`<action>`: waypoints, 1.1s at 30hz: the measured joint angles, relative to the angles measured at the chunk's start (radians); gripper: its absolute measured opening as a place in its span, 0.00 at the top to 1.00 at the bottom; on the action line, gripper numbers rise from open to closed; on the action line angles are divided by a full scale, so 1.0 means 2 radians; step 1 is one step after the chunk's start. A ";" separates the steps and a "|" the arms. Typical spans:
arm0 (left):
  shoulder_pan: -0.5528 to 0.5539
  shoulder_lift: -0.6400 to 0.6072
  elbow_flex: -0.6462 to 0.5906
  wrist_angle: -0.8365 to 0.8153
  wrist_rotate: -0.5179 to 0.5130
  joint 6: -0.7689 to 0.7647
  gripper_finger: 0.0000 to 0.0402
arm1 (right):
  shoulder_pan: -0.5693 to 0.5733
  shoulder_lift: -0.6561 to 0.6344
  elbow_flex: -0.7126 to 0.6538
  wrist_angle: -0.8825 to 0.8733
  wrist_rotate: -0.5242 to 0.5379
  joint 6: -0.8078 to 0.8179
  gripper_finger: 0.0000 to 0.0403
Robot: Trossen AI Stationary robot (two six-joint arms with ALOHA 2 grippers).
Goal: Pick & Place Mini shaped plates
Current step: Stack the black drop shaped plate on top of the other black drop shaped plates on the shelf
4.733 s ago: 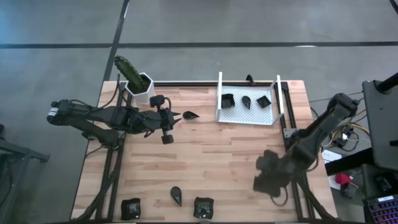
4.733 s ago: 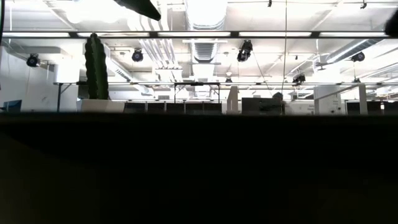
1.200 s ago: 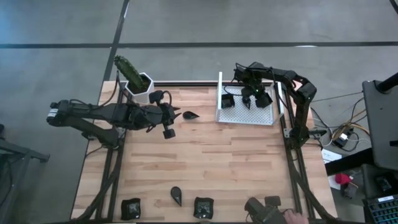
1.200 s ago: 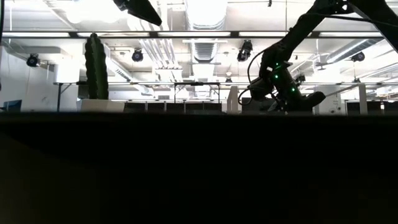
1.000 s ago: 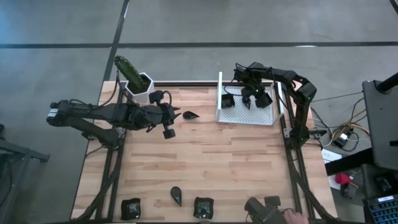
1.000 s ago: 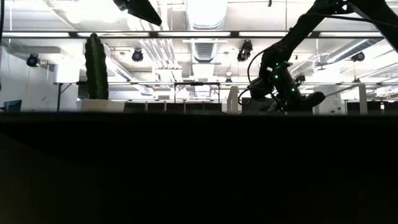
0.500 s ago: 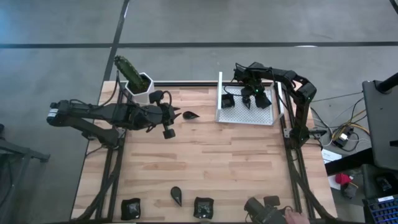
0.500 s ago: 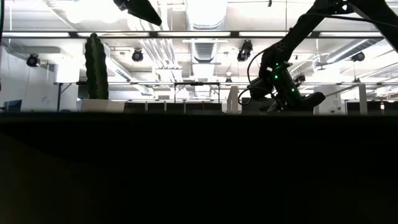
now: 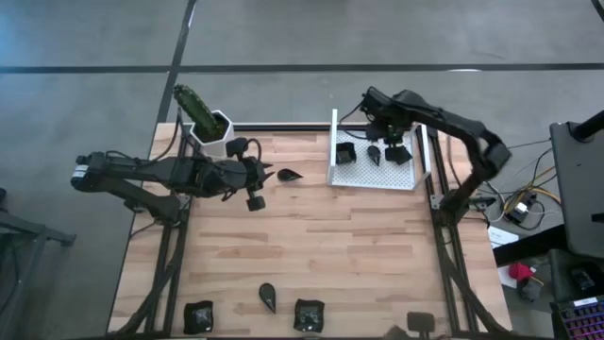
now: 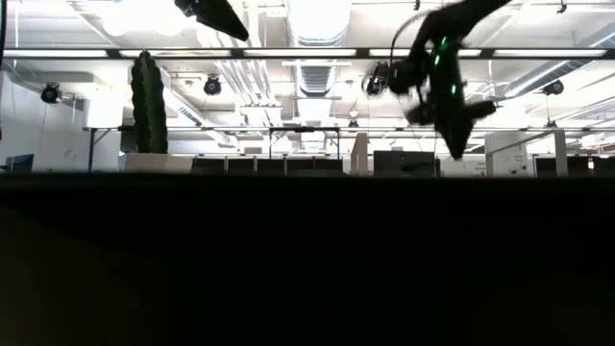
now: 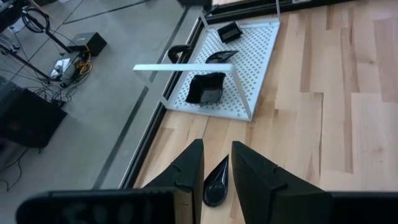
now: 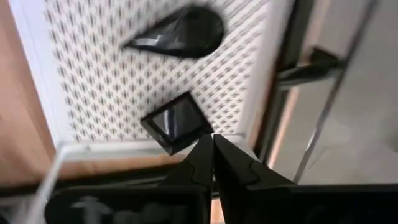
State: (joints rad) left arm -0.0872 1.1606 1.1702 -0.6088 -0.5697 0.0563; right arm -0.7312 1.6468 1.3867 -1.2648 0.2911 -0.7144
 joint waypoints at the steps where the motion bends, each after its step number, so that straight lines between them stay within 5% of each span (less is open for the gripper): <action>1: 0.000 0.000 0.000 -0.003 0.000 0.000 0.81 | 0.006 -0.018 0.000 0.002 -0.002 0.015 0.98; 16: 0.016 0.019 -0.045 -0.001 0.052 0.012 0.81 | 0.139 -0.232 0.000 0.067 -0.059 0.267 0.98; 33: 0.089 0.144 -0.103 0.109 0.133 0.082 0.81 | 0.239 -0.268 -0.001 0.102 -0.055 0.344 0.98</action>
State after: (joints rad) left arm 0.0917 1.4486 0.9637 -0.3914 -0.3043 0.2206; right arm -0.2528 1.1100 1.3853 -1.0601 0.1816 -0.0256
